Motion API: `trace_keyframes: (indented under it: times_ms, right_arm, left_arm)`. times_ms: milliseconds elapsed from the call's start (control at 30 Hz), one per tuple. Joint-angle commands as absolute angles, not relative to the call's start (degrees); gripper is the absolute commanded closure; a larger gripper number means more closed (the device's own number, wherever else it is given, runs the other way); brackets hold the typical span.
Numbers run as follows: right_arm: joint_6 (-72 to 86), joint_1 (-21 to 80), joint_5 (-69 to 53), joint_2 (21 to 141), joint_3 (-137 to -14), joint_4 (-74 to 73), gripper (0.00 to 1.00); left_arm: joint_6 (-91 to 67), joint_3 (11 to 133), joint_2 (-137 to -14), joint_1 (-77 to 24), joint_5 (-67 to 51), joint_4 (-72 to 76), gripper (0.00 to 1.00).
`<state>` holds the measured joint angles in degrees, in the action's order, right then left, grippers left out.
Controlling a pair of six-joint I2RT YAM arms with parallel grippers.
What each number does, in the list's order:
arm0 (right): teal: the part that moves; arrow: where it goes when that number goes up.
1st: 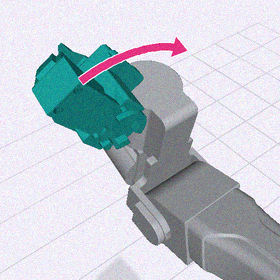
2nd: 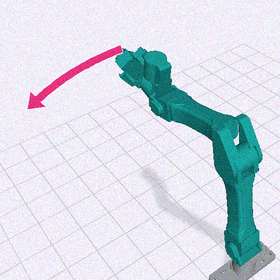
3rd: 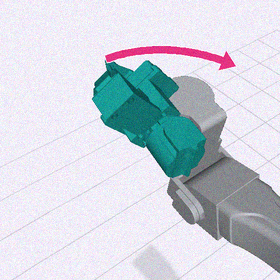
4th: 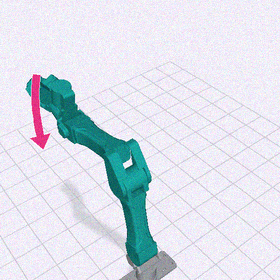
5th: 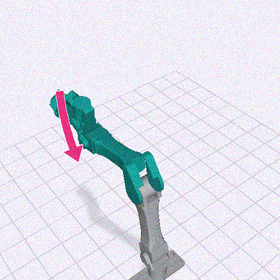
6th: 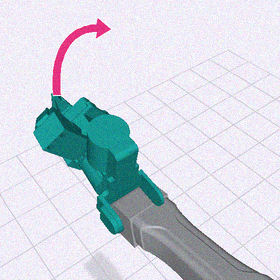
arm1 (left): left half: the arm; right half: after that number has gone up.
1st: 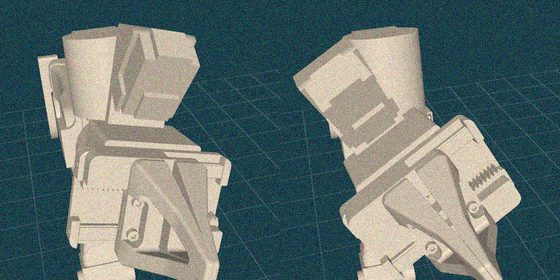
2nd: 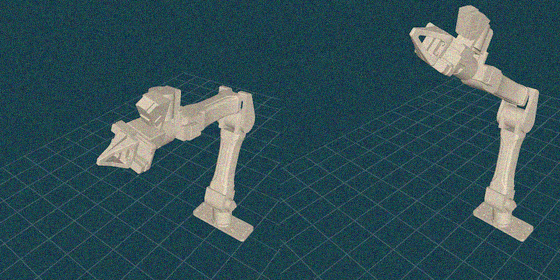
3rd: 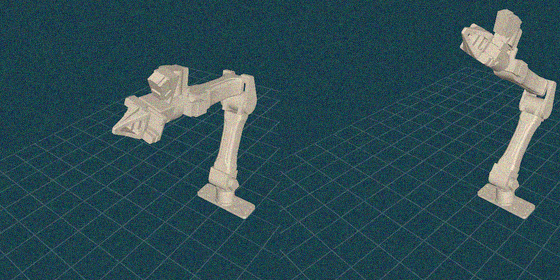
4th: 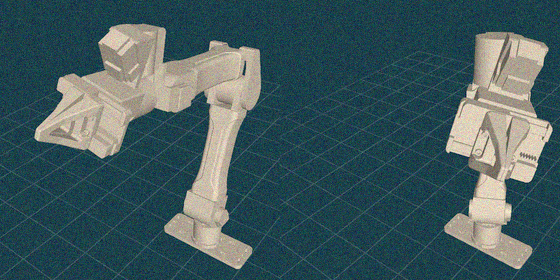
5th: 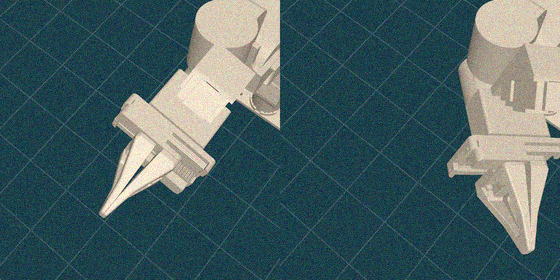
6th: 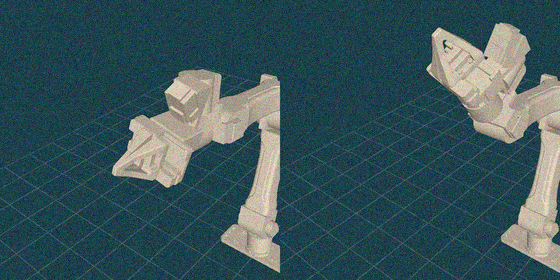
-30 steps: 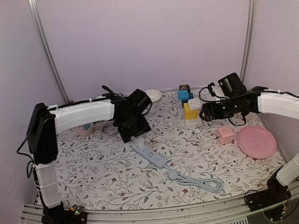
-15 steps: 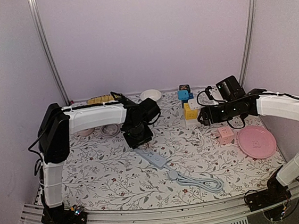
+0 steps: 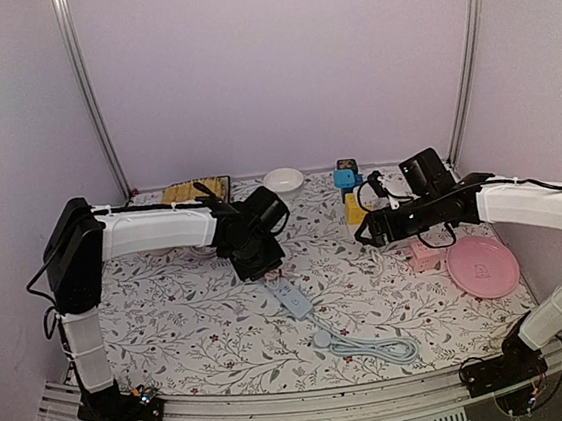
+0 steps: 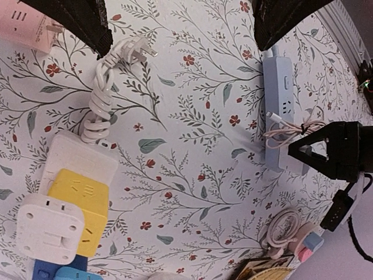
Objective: Pull the plug off the socket
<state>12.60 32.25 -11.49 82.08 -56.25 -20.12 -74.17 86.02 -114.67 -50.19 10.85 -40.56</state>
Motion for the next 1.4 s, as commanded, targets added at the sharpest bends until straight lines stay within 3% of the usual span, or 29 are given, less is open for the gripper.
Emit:
trace_keyframes:
  times_ms: [0, 367, 600, 833, 1133, 1367]
  right_arm:
    - [12.69, 32.78, -18.76, 84.32, -56.23, -16.78, 0.15]
    - [14.5, 36.52, -27.91, 89.97, -58.77, -13.91, 0.17]
    - [15.3, 38.28, -31.45, 95.35, -60.95, -13.21, 0.25]
    - [17.39, 38.29, -28.91, 100.22, -63.22, -13.1, 0.27]
    - [19.16, 38.24, -32.39, 109.35, -68.87, -11.07, 0.27]
    - [20.26, 38.34, -28.44, 109.82, -68.86, -10.28, 0.29]
  left_arm:
    - [-71.12, 80.07, -107.06, -50.3, 7.61, -24.84, 1.0]
    - [-67.16, 71.1, -100.82, -50.66, 4.31, -2.21, 1.0]
    - [-64.74, 71.48, -101.35, -50.92, 2.66, 3.49, 1.0]
    - [-66.1, 74.01, -103.74, -51.01, 1.86, -1.15, 1.0]
    - [-70.08, 81.76, -109.98, -50.91, 2.04, -18.17, 1.0]
    - [-71.86, 84.62, -112.13, -50.59, 1.8, -27.96, 1.0]
